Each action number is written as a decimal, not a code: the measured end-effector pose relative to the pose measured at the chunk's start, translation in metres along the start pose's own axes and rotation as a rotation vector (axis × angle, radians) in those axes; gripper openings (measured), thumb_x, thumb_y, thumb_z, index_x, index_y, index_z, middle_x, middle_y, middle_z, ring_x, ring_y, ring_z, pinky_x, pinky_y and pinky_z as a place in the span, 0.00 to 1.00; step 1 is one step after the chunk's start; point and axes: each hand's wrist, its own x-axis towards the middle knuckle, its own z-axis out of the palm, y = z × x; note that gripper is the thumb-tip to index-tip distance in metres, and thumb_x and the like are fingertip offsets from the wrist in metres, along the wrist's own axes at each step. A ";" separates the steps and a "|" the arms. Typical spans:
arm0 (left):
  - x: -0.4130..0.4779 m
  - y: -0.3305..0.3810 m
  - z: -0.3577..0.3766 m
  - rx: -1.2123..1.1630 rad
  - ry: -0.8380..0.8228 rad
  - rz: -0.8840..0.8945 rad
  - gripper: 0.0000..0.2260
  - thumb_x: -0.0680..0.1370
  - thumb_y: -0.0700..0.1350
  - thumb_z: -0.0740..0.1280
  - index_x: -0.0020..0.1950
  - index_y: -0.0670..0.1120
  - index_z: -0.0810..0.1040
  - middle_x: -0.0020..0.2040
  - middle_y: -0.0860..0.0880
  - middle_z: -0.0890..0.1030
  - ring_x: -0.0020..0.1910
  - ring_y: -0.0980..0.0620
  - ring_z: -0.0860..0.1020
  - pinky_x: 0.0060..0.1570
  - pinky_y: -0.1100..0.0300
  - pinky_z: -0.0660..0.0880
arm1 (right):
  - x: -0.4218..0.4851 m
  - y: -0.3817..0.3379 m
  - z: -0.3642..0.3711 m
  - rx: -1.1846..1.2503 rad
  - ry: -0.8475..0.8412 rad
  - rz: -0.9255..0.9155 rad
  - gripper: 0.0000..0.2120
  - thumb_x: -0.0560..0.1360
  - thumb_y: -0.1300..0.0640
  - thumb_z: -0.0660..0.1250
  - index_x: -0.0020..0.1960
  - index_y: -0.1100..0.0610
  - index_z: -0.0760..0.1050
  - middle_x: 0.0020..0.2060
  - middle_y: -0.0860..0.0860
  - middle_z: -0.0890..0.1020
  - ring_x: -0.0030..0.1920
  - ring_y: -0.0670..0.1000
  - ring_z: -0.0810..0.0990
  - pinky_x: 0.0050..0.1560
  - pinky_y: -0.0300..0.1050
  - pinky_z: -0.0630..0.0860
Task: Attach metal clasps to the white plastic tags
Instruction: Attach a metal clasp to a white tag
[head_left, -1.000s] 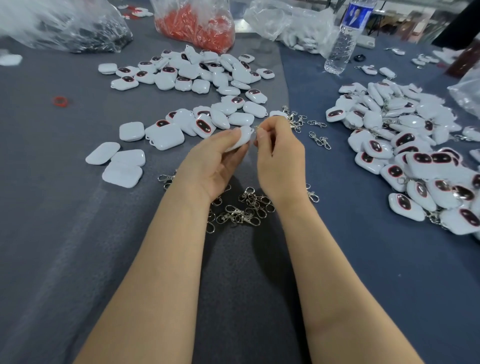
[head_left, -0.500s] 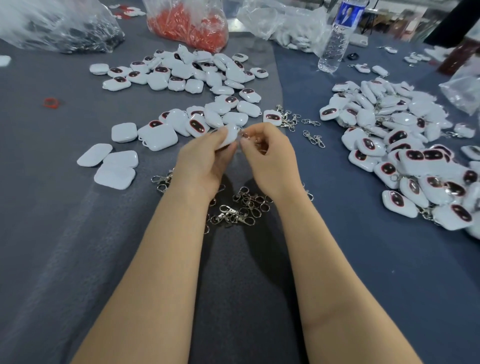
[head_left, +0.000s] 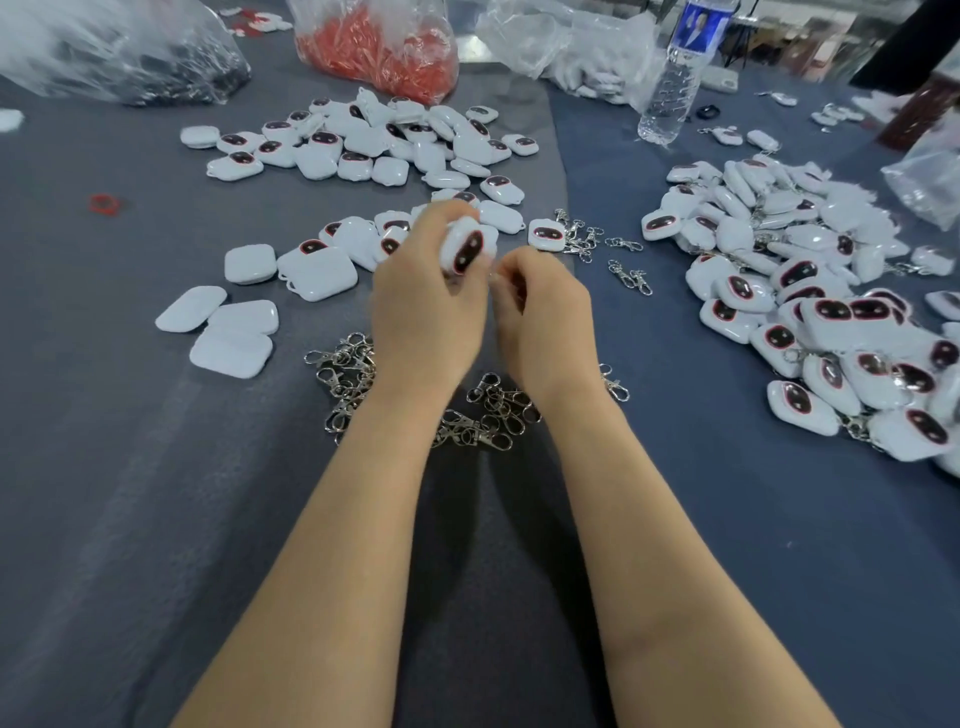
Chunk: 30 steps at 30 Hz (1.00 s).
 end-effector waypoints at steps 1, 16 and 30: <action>-0.002 0.001 0.001 0.061 -0.029 0.090 0.11 0.75 0.41 0.68 0.57 0.48 0.77 0.44 0.57 0.76 0.41 0.57 0.75 0.46 0.62 0.74 | 0.000 0.002 -0.001 0.002 -0.022 0.025 0.06 0.78 0.62 0.60 0.44 0.59 0.74 0.40 0.53 0.76 0.40 0.50 0.69 0.40 0.40 0.62; 0.009 -0.007 -0.008 -1.258 -0.296 -1.150 0.07 0.78 0.42 0.65 0.46 0.39 0.78 0.37 0.47 0.81 0.27 0.56 0.80 0.22 0.73 0.72 | -0.002 -0.002 -0.002 0.279 0.106 0.003 0.04 0.77 0.61 0.65 0.47 0.54 0.76 0.43 0.49 0.79 0.40 0.40 0.74 0.42 0.25 0.67; -0.001 0.001 0.001 -0.057 -0.034 0.047 0.11 0.77 0.40 0.66 0.59 0.47 0.76 0.41 0.62 0.74 0.38 0.70 0.73 0.41 0.75 0.70 | 0.000 0.003 0.000 0.107 0.049 0.080 0.05 0.78 0.60 0.64 0.44 0.53 0.75 0.40 0.47 0.78 0.39 0.42 0.72 0.40 0.26 0.65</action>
